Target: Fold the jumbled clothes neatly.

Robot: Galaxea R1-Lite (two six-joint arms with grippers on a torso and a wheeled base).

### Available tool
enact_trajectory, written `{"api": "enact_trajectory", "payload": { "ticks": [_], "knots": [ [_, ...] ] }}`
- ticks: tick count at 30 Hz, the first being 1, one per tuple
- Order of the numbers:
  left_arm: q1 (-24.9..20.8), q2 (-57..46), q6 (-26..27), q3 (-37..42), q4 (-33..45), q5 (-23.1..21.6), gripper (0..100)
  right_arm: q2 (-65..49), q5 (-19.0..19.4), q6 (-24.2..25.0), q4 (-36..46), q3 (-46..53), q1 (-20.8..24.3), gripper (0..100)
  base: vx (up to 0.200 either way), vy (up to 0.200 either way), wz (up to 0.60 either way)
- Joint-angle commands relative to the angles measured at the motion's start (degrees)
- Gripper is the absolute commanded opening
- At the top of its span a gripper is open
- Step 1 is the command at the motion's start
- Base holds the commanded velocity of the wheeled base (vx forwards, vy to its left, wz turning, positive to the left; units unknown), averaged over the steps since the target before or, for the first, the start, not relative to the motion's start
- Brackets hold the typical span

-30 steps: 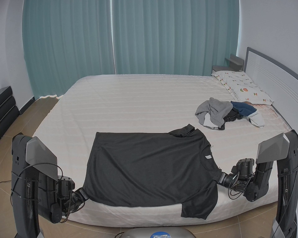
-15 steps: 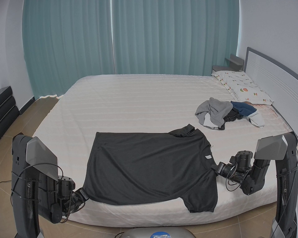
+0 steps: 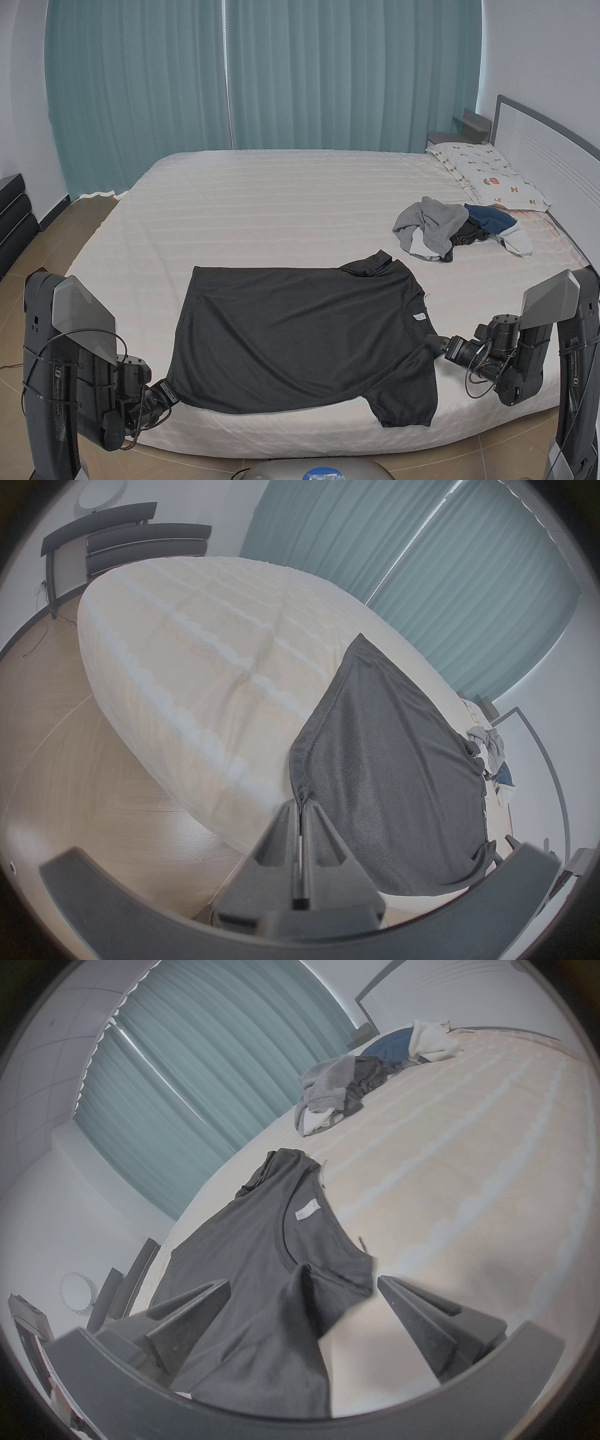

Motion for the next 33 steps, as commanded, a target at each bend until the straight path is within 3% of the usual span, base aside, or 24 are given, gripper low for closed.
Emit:
{"api": "enact_trajectory", "payload": {
  "ticks": [1, 5, 6, 12, 33],
  "knots": [
    [0.0, 0.1, 0.0, 0.1, -1.0, -0.1, 0, -5.8, 5.0, 0.2, -1.1, 7.3, -3.0, 100, 0.0, 0.0, 0.0],
    [0.0, 0.1, 0.0, 0.0, -1.0, -0.1, 0, -6.1, 14.1, -1.5, -1.1, 13.3, -2.0, 100, 0.0, 0.0, 0.0],
    [0.0, 0.1, 0.0, 0.1, -1.0, -0.1, 0, -5.6, 14.7, -2.4, -1.1, 13.6, -1.6, 100, 0.0, 0.0, 0.0],
    [0.0, 0.2, 0.0, 0.1, -1.0, -0.1, 0, -1.0, 15.0, -10.0, -1.2, 14.3, -1.2, 100, 0.0, 0.0, 0.0],
    [0.0, 0.4, 0.1, 0.1, -1.0, -0.1, 0, 0.3, 14.9, -10.3, -1.2, 13.4, 2.4, 100, 0.0, 0.0, 0.0]
  ]
}}
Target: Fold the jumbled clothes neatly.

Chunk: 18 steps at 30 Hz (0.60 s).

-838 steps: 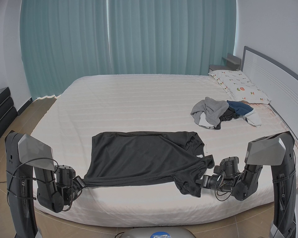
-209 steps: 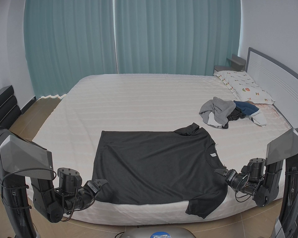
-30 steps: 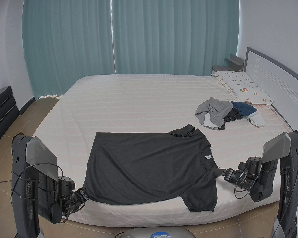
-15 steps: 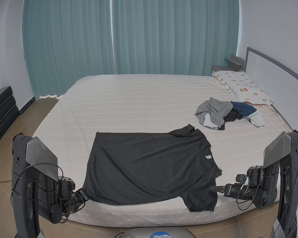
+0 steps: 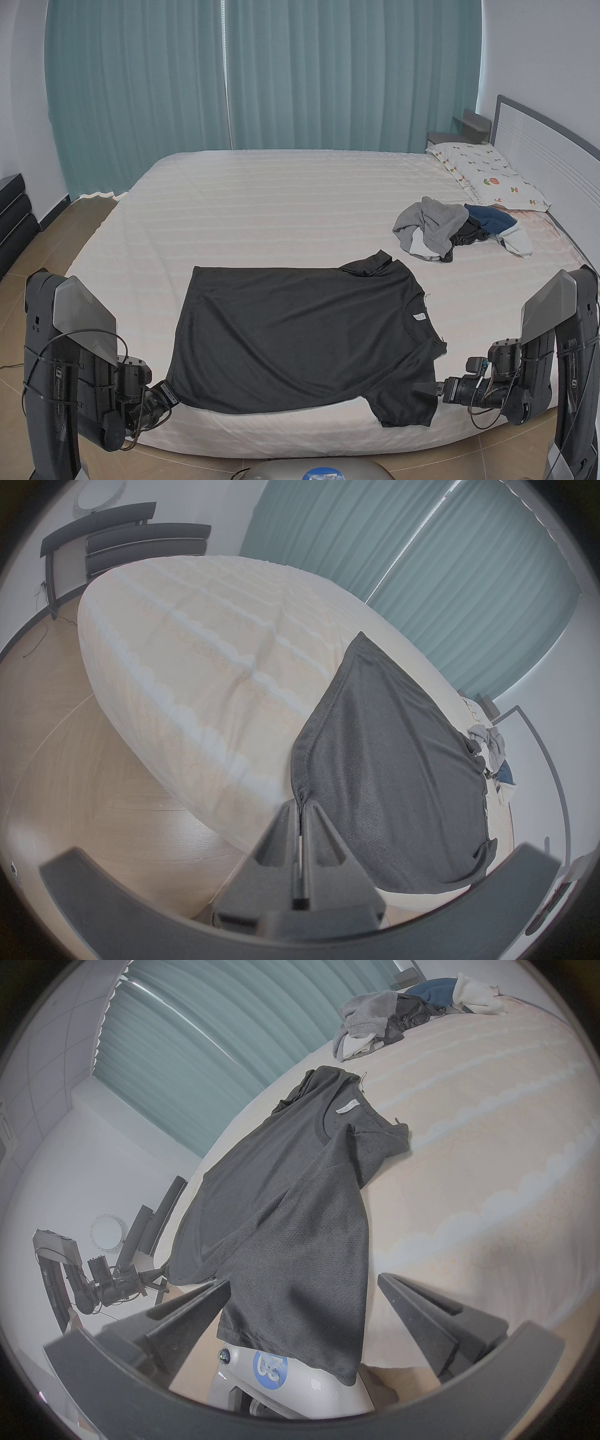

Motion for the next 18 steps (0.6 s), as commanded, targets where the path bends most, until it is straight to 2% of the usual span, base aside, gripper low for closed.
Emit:
{"api": "enact_trajectory", "payload": {
  "ticks": [1, 8, 9, 10, 13, 18],
  "knots": [
    [0.0, 0.1, 0.0, 0.1, -1.0, 0.0, 0, 0.3, -0.1, 0.1, -0.9, -0.3, 0.8, 100, 0.0, 0.0, 0.0],
    [0.0, 0.1, 0.0, 0.0, -1.0, 0.0, 0, 0.4, -0.7, 0.1, -0.9, -1.1, 1.2, 100, 0.0, 0.0, 0.0],
    [-0.1, 0.1, 0.0, 0.0, -1.0, 0.1, 0, 0.5, -1.7, 0.1, -0.9, -1.1, 1.2, 100, 0.0, 0.0, 0.0],
    [0.0, 0.1, 0.0, 0.0, -1.0, 0.1, 0, 0.5, -3.2, -0.1, -0.9, -1.0, 1.2, 0, 0.0, 0.0, 0.0],
    [0.0, -0.1, -0.1, -0.1, -1.0, 0.0, 0, 0.2, -7.1, -0.8, -0.9, -0.7, 1.1, 0, 0.0, 0.0, 0.0],
    [0.1, -0.2, -0.1, -0.1, -1.0, -0.1, 0, -0.2, -7.7, -1.4, -0.8, -0.1, 0.7, 0, 0.0, 0.0, 0.0]
  ]
}}
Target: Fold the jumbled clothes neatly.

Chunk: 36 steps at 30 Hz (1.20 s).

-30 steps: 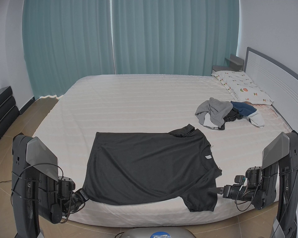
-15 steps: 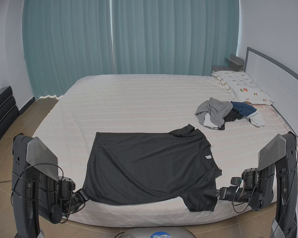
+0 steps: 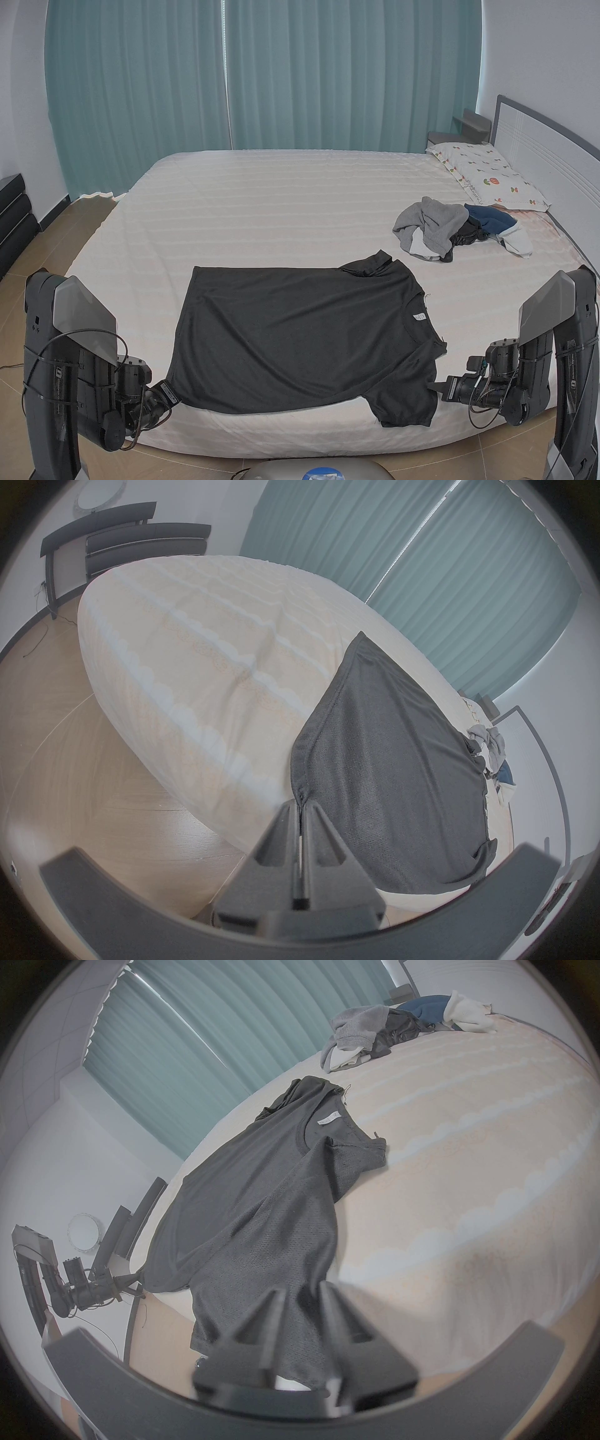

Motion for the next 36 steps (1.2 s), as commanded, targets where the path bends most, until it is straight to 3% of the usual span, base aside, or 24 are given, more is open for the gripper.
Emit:
{"api": "enact_trajectory", "payload": {
  "ticks": [1, 12, 18, 22, 36],
  "knots": [
    [0.1, -0.1, 0.0, 0.0, -1.0, 0.0, 0, -0.6, -0.2, -0.4, -0.9, 0.7, -0.3, 0, 0.0, 0.0, 0.0],
    [0.1, -0.2, 0.2, 0.7, -1.0, 0.4, 0, -4.9, -0.5, -1.7, -0.6, 5.1, -0.8, 0, 0.0, 0.0, 0.0],
    [0.1, -2.1, 0.8, 2.2, -1.0, 0.4, 0, -6.5, -0.4, -5.0, -0.9, 10.5, -4.5, 0, 0.0, 0.0, 0.0],
    [-0.1, -4.2, 2.8, 5.2, -1.0, 0.3, 0, -7.6, 0.2, -6.1, -0.9, 12.4, -6.5, 0, 0.0, 0.0, 0.0],
    [-0.1, -4.9, 7.9, 8.2, -1.0, 1.0, 0, -10.6, 0.1, -6.2, -0.5, 16.5, -7.4, 0, 0.0, 0.0, 0.0]
  ]
}}
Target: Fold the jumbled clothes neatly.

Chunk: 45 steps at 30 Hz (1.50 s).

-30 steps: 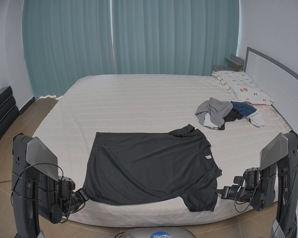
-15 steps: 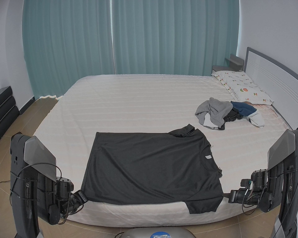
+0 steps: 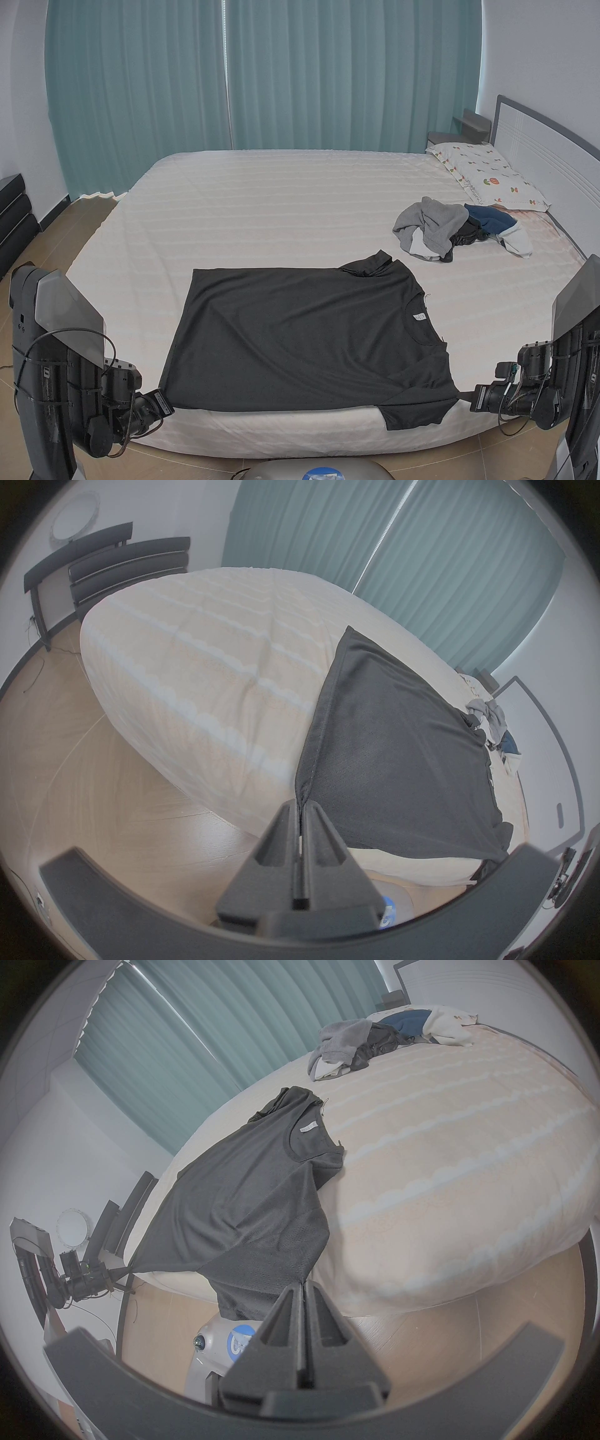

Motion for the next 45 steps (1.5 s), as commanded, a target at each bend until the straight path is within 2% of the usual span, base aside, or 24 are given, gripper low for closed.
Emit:
{"api": "enact_trajectory", "payload": {
  "ticks": [1, 5, 11, 14, 21, 27, 40, 45],
  "knots": [
    [0.0, 0.1, 0.4, 1.0, -1.0, 0.2, 0, -0.8, -0.1, -0.1, -0.5, 1.2, -1.1, 0, 0.0, 0.0, 0.0],
    [-0.5, -0.5, 1.5, 1.0, 2.8, 1.2, 0, -1.0, -0.2, -1.0, 0.6, 1.2, -1.7, 0, 0.0, 0.0, 0.0],
    [-1.1, -0.6, 2.3, 1.1, 4.9, 2.2, 0, -4.4, -0.2, -7.1, 8.0, 1.2, -3.9, 0, 0.0, 0.0, 0.0],
    [-1.8, -0.7, 3.0, 1.0, 6.7, 2.6, 0, -6.3, -0.2, -8.4, 10.9, 1.2, -5.2, 0, 0.0, 0.0, 0.0],
    [-6.0, -3.4, 3.4, 1.1, 15.9, 7.0, 0, -7.0, -0.7, -13.3, 14.8, 1.2, -7.7, 0, 0.0, 0.0, 0.0],
    [-8.9, -9.8, 3.4, 1.0, 26.0, 7.8, 0, -11.2, -1.0, -15.4, 20.8, 1.2, -8.0, 0, 0.0, 0.0, 0.0],
    [-10.1, -11.8, 3.5, 1.0, 32.8, 7.6, 0, -14.0, -6.5, -20.8, 31.3, 1.2, -7.9, 0, 0.0, 0.0, 0.0],
    [-10.1, -11.7, 3.5, 1.0, 32.5, 7.5, 0, -15.5, -6.8, -21.1, 33.5, 1.2, -7.4, 0, 0.0, 0.0, 0.0]
  ]
}}
